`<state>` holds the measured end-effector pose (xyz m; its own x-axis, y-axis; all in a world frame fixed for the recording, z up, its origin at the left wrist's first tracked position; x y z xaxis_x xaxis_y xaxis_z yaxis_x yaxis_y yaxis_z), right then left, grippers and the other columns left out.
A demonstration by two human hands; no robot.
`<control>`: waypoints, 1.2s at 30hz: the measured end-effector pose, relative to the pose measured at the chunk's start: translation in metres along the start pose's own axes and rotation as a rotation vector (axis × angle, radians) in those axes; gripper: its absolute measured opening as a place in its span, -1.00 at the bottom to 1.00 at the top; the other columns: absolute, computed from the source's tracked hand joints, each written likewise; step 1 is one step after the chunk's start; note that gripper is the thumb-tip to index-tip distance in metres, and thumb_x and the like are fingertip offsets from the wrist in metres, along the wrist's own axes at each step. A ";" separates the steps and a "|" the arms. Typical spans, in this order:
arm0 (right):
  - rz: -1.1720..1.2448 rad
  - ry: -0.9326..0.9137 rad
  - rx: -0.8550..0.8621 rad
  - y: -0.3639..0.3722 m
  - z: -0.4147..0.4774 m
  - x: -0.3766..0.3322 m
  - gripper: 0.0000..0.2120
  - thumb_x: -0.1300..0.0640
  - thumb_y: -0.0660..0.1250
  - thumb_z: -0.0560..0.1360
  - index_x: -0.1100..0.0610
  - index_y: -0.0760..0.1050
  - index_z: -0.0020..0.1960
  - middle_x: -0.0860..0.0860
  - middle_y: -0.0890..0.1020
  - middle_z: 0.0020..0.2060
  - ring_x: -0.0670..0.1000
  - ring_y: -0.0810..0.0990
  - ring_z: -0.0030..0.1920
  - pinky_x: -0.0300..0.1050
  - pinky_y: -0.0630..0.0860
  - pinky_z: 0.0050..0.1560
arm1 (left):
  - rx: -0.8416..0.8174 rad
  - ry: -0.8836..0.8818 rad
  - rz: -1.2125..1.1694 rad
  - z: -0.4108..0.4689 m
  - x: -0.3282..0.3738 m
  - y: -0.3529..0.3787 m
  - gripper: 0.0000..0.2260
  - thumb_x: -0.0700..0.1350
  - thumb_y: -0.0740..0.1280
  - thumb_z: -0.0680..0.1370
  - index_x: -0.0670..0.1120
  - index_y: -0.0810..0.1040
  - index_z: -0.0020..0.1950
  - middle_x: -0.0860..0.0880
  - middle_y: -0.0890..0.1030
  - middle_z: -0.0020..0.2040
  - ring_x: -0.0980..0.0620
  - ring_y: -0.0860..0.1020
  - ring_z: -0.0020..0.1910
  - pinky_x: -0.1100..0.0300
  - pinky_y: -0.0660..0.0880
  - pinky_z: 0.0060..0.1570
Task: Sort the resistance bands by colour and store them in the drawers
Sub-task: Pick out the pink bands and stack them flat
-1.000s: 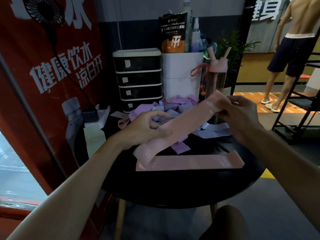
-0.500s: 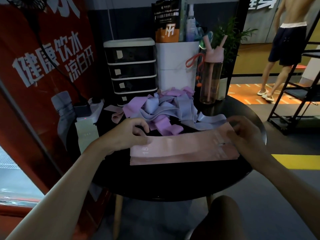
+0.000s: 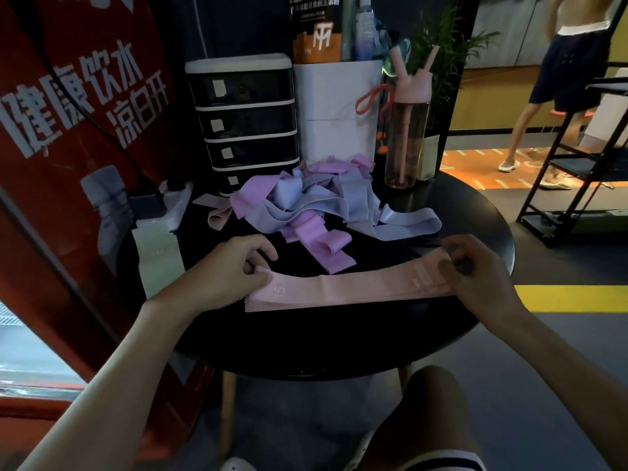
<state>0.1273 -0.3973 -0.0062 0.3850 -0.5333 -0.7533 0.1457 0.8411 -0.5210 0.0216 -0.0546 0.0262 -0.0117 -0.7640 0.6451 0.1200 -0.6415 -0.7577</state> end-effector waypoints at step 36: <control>-0.056 -0.221 -0.469 0.011 -0.004 -0.002 -0.65 0.08 0.59 0.31 -0.16 0.58 0.02 -0.15 0.50 0.12 -0.13 0.50 0.15 -0.33 0.45 0.01 | -0.207 0.351 0.141 0.007 0.034 0.058 -0.70 -0.07 0.50 0.49 0.10 0.62 0.20 0.25 0.50 0.16 0.26 0.47 0.23 0.26 0.45 0.24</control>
<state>0.1243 -0.3873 -0.0116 0.5792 -0.5015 -0.6426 -0.2327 0.6538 -0.7200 0.0349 -0.1173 0.0043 -0.3507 -0.7991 0.4884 -0.0572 -0.5022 -0.8628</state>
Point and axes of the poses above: each hand's wrist, its own z-axis towards the middle knuckle, its own y-axis out of the palm, x = y × z, the point moved 7 cm from there along z, towards the middle knuckle
